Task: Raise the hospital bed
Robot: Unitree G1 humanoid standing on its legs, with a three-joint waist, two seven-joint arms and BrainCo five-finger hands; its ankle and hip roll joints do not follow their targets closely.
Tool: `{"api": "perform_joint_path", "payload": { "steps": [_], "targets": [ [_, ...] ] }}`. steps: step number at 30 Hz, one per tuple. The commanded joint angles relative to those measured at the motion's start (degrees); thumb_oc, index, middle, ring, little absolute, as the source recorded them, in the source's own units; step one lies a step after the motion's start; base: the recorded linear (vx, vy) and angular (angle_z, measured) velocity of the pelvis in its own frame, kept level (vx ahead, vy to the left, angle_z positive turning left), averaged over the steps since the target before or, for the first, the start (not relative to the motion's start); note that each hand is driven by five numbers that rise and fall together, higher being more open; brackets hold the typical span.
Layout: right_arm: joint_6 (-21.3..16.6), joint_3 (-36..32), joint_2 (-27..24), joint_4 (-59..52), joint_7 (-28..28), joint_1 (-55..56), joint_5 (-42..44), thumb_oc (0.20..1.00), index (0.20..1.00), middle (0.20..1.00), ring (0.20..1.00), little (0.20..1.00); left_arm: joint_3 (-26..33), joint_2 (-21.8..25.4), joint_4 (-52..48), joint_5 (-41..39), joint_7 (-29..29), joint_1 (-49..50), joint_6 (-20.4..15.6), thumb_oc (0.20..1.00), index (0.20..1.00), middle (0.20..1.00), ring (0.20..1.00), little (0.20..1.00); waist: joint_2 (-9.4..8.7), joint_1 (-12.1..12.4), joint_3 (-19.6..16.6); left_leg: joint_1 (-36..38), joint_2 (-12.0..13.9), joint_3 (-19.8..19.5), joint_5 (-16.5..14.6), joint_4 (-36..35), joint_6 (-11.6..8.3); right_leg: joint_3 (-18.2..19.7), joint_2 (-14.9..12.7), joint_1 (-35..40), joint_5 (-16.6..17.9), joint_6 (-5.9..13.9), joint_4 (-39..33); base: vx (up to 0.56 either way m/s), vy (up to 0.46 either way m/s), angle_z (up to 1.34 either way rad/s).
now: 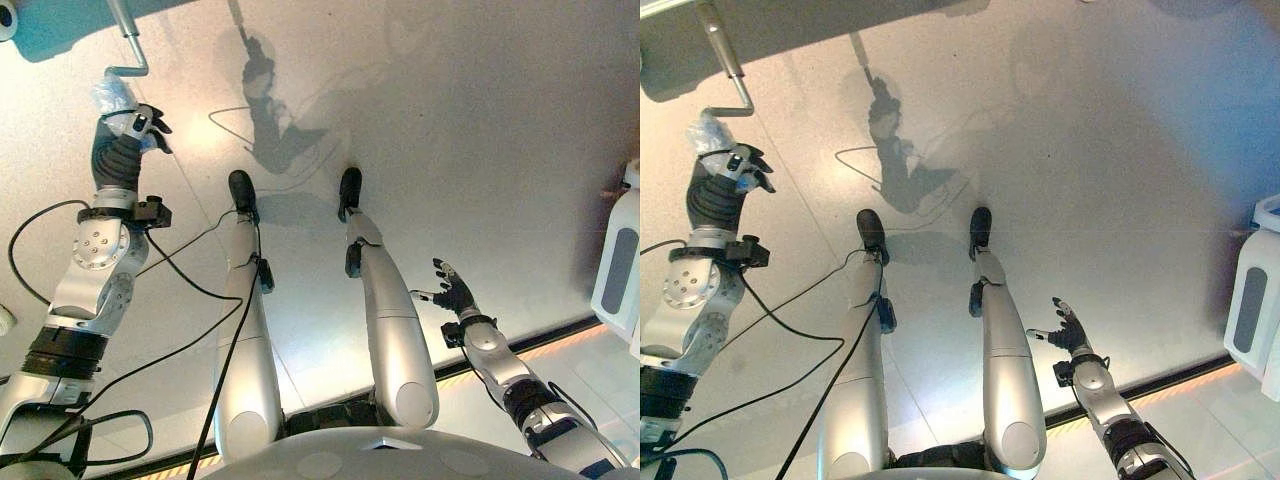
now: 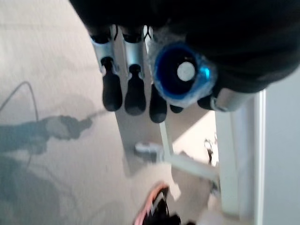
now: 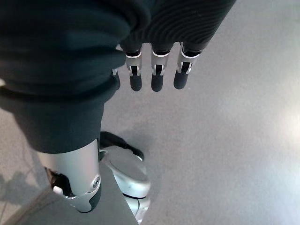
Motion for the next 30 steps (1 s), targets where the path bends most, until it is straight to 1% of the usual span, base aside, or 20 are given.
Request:
{"api": "perform_joint_path", "payload": {
  "steps": [1,2,3,5,6,7,9,10,12,14,15,19,20,21,22,23,27,28,29,30],
  "targets": [
    [-0.6,-0.8,-2.8,0.9,0.5,5.5,-0.3,1.000,1.000,1.000,1.000,1.000,1.2,-1.2,-9.8,5.9,-1.0,9.4,-7.9,0.200,0.200,0.200,0.200,0.200,2.68,1.0,-1.2,-4.2,-0.5,0.5,-6.0,8.1,-0.38,1.1,-1.6,1.9,3.9,7.48,-4.8,0.01,0.118,0.10],
    [-0.7,-0.8,-2.8,0.9,0.5,5.5,-0.3,1.000,1.000,1.000,1.000,1.000,1.2,-1.2,-9.8,5.9,-1.0,9.4,-7.9,0.200,0.200,0.200,0.200,0.200,2.68,1.1,-1.2,-4.2,-0.5,0.5,-6.0,8.1,-0.38,1.1,-1.6,1.9,3.9,7.49,-4.8,0.02,0.175,0.05],
    [-0.7,-0.8,-2.7,1.2,0.6,5.0,0.0,1.000,1.000,1.000,1.000,1.000,1.9,-1.9,-6.9,6.6,-0.5,9.3,-7.7,0.200,0.200,0.200,0.200,0.200,2.39,1.2,-1.2,-5.2,-0.9,0.8,-7.5,10.0,-0.14,1.1,-2.5,2.6,4.7,8.07,-6.3,0.02,0.163,0.01],
    [-0.8,-0.6,-2.3,1.1,0.7,4.6,0.1,1.000,1.000,1.000,1.000,1.000,2.1,-2.2,-3.6,8.3,0.5,8.2,-7.3,0.200,0.200,0.200,0.200,0.200,1.78,1.2,-1.2,-6.4,-1.1,0.8,-8.8,12.4,0.01,1.3,-2.8,3.5,5.3,8.64,-7.7,0.02,0.162,-0.03],
    [-0.8,-0.6,-2.3,1.1,0.7,4.6,0.1,1.000,1.000,1.000,1.000,1.000,2.1,-2.2,-3.6,8.3,0.5,8.2,-7.3,0.200,0.200,0.200,0.200,0.200,1.78,1.2,-1.2,-6.4,-1.1,0.8,-8.8,12.4,0.01,1.3,-2.8,3.5,5.3,8.63,-7.7,0.04,0.158,-0.04],
    [-0.8,0.0,-1.6,1.6,0.8,3.6,0.2,1.000,1.000,1.000,1.000,1.000,2.1,-3.6,1.4,9.7,2.3,6.2,-7.0,0.200,0.200,0.200,0.200,0.200,0.88,1.0,-1.2,-7.6,-1.2,0.7,-10.0,14.5,0.13,1.3,-3.2,4.2,5.7,9.00,-9.0,0.03,0.132,-0.01],
    [-0.9,0.2,-1.3,2.1,0.8,3.0,0.5,1.000,1.000,1.000,1.000,1.000,1.5,-3.8,3.5,10.9,2.7,4.6,-6.6,0.200,0.200,0.200,0.200,0.200,0.52,1.0,-1.2,-8.2,-1.3,0.6,-10.8,15.7,0.32,1.3,-3.2,4.5,5.7,9.13,-9.4,0.03,0.129,-0.02],
    [-0.9,0.9,-0.7,2.3,0.8,2.5,0.5,1.000,1.000,1.000,1.000,1.000,0.9,-5.0,7.6,11.7,3.9,2.1,-6.7,0.200,0.200,0.200,0.200,0.200,-0.48,0.5,-1.2,-9.1,-1.2,0.8,-11.9,17.6,0.52,1.5,-3.5,4.9,5.8,9.44,-9.8,0.03,0.115,0.02],
    [-0.9,1.4,-0.3,2.2,0.8,2.0,0.7,1.000,1.000,1.000,1.000,1.000,-0.5,-5.8,12.3,12.4,4.4,-1.0,-5.7,0.200,0.200,0.200,0.200,0.200,-1.57,0.0,-1.2,-9.9,-1.4,0.6,-13.1,19.1,0.77,1.6,-3.6,5.2,5.6,9.65,-10.1,0.04,0.121,0.06],
    [-0.9,2.1,0.0,2.4,0.6,1.2,0.9,1.000,1.000,1.000,1.000,1.000,-2.1,-6.8,17.2,13.0,7.0,-6.4,-4.9,0.200,0.200,0.200,0.200,0.200,-2.53,-0.7,-1.2,-10.7,-1.6,0.5,-13.6,20.0,1.05,1.8,-3.7,5.1,5.7,9.68,-10.3,0.04,0.089,0.06],
    [-0.9,2.0,0.0,2.4,0.6,1.2,0.9,1.000,1.000,1.000,1.000,1.000,-2.3,-6.8,17.4,13.0,7.1,-6.6,-5.0,0.200,0.200,0.200,0.200,0.200,-2.49,-0.6,-1.2,-10.8,-1.6,0.5,-13.7,20.1,1.05,1.8,-3.7,5.0,5.7,9.69,-10.3,0.03,0.059,0.12],
    [-0.7,3.6,0.7,2.5,-0.2,-0.2,1.3,1.000,1.000,1.000,1.000,1.000,-5.4,-8.1,25.4,11.0,8.5,-15.0,-4.0,0.200,0.200,0.200,0.200,0.200,-4.98,-2.2,-1.2,-11.4,-1.7,0.6,-14.6,20.7,1.40,1.3,-3.9,5.5,6.7,10.11,-12.5,0.03,0.052,0.06],
    [-0.7,3.6,0.8,2.5,-0.2,-0.3,1.4,1.000,1.000,1.000,1.000,1.000,-5.5,-8.1,25.5,10.9,8.5,-15.1,-4.0,0.200,0.200,0.200,0.200,0.200,-4.99,-2.1,-1.2,-11.4,-1.7,0.6,-14.6,20.7,1.41,1.3,-3.9,5.5,6.7,10.12,-12.5,0.02,0.035,-0.04],
    [-0.5,4.3,1.1,2.9,-0.4,-1.2,1.9,1.000,1.000,1.000,1.000,1.000,-7.3,-8.4,29.7,11.5,8.9,-19.5,-3.2,0.200,0.200,0.200,0.200,0.200,-5.60,-2.6,-1.2,-11.8,-1.6,0.6,-15.0,21.4,1.43,1.3,-3.9,5.3,6.8,10.19,-12.5,0.02,0.027,-0.05],
    [-0.5,4.2,1.1,2.9,-0.4,-1.2,1.9,1.000,1.000,1.000,1.000,1.000,-7.4,-8.4,29.8,11.4,8.9,-19.7,-3.2,0.200,0.200,0.200,0.200,0.200,-5.59,-2.6,-1.2,-11.9,-1.6,0.6,-15.0,21.5,1.44,1.3,-3.9,5.3,6.8,10.19,-12.5,0.03,0.037,-0.07],
    [-0.6,5.0,1.3,2.6,-0.4,-1.9,2.2,1.000,1.000,1.000,1.000,1.000,-8.1,-9.4,33.2,9.3,9.7,-22.4,-3.2,0.200,0.200,0.200,0.200,0.200,-6.24,-3.1,-1.2,-12.0,-1.5,0.5,-15.3,22.1,1.51,1.4,-3.9,5.2,6.8,10.23,-12.3,0.02,0.025,-0.04],
    [-0.9,6.2,1.2,2.0,-0.8,-2.9,3.1,1.000,1.000,1.000,1.000,1.000,-11.0,-9.0,41.0,9.1,9.8,-28.1,-1.6,0.200,0.200,0.200,0.200,0.200,-7.13,-4.4,-1.2,-12.1,-1.1,0.8,-16.2,23.3,1.86,2.1,-3.7,4.1,6.8,10.07,-11.7,0.02,0.032,-0.04],
    [-0.9,6.2,1.2,2.0,-0.8,-2.9,3.1,1.000,1.000,1.000,1.000,1.000,-11.1,-9.0,41.1,9.1,9.8,-28.2,-1.6,0.200,0.200,0.200,0.200,0.200,-7.16,-4.4,-1.2,-12.2,-1.1,0.9,-16.2,23.3,1.86,2.1,-3.7,4.1,6.8,10.07,-11.7,0.02,0.024,-0.09],
    [-1.1,6.9,1.3,1.7,-0.8,-3.4,3.7,1.000,1.000,1.000,1.000,1.000,-12.1,-9.3,45.6,9.0,9.8,-30.8,-0.6,0.200,0.200,0.200,0.200,0.200,-7.48,-5.0,-1.2,-11.9,-0.9,1.1,-16.3,23.2,1.88,2.4,-3.7,3.6,6.9,10.09,-11.6,0.02,0.019,-0.10],
    [-1.0,7.1,1.3,1.9,-0.8,-3.7,4.0,1.000,1.000,1.000,1.000,1.000,-12.7,-9.2,47.3,9.8,9.7,-32.1,-0.1,0.200,0.200,0.200,0.200,0.200,-7.62,-5.2,-1.2,-11.9,-0.8,1.3,-16.3,23.4,1.88,2.7,-3.6,3.3,6.9,10.11,-11.5,0.02,0.019,-0.13]
  ]
}}
